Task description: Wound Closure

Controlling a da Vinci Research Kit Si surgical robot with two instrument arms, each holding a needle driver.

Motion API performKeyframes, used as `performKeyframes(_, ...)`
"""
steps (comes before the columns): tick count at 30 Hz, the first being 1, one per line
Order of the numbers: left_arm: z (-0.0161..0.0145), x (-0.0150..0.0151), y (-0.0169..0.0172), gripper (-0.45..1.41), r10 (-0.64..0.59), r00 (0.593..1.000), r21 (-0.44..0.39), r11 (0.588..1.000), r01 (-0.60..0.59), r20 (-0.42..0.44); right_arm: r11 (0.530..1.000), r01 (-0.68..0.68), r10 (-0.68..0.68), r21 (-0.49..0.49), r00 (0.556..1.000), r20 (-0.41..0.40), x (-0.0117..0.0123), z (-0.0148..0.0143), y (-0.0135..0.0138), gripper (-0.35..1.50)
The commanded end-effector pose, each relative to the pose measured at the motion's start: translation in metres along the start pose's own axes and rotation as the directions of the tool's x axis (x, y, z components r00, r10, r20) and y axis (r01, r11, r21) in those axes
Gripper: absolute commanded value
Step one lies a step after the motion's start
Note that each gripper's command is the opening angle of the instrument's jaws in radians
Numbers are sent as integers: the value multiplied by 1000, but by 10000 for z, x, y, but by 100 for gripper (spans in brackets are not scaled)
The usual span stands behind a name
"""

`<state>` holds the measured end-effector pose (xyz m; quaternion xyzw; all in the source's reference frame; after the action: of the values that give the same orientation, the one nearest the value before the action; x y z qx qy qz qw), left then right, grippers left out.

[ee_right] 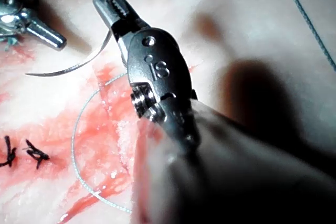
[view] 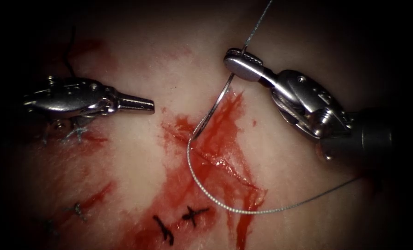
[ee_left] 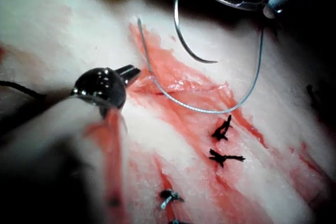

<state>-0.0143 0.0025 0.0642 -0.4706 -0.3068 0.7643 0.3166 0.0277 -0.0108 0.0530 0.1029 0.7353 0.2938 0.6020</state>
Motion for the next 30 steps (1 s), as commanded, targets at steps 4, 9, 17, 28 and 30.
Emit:
performKeyframes(4,14,-4,-2,-45,-118,992,-22,993,119,42,993,113,-115,-37,993,-35,-3,5,7,-35)
performKeyframes(9,29,-11,-3,-45,-205,976,-39,977,208,72,972,233,-230,14,968,-103,-19,2,19,-35)
performKeyframes(17,62,-5,-11,-45,-191,959,-123,968,220,210,957,291,-289,-9,946,-148,-14,3,26,-35)
performKeyframes(28,72,-7,-42,-45,-199,929,-83,968,236,312,951,310,-304,12,937,-171,-2,9,23,-35)
performKeyframes(30,71,-9,-41,-45,-214,924,-73,966,249,316,951,308,-301,21,938,-170,-2,9,22,-35)
